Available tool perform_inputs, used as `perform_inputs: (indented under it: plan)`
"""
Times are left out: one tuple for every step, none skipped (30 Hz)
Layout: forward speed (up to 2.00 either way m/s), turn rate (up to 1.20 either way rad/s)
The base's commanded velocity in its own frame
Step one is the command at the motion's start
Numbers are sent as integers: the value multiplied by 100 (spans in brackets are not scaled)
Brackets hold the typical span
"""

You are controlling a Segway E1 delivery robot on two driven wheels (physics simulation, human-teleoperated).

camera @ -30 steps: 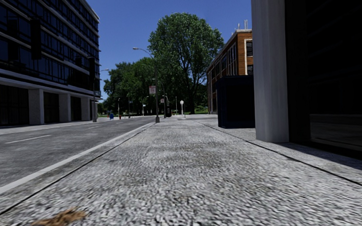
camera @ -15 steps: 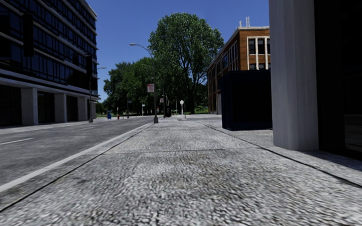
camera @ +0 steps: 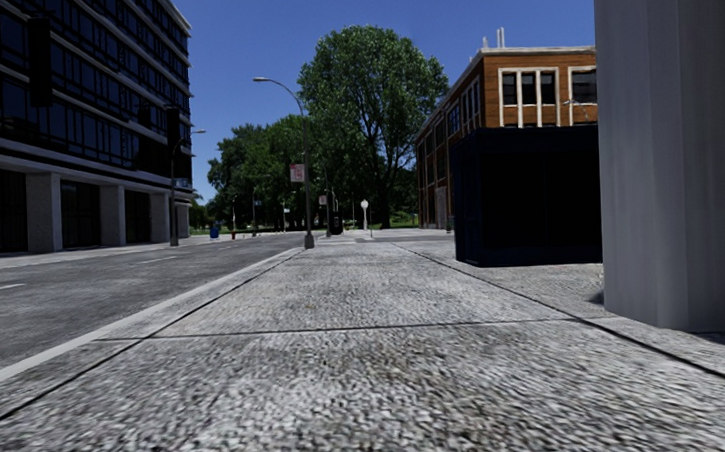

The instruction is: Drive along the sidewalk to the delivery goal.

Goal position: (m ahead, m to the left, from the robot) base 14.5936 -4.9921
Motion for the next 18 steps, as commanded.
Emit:
perform_inputs:
  plan:
    - [200, 0]
    - [200, 0]
    - [200, 2]
    - [200, 9]
    - [200, 9]
    - [200, 18]
    - [200, 21]
    - [200, 21]
    - [200, 22]
    - [200, 21]
    - [200, 5]
    - [200, 5]
    - [200, 0]
    - [200, 0]
    - [200, 0]
    - [200, 0]
    - [200, 0]
    - [200, 0]
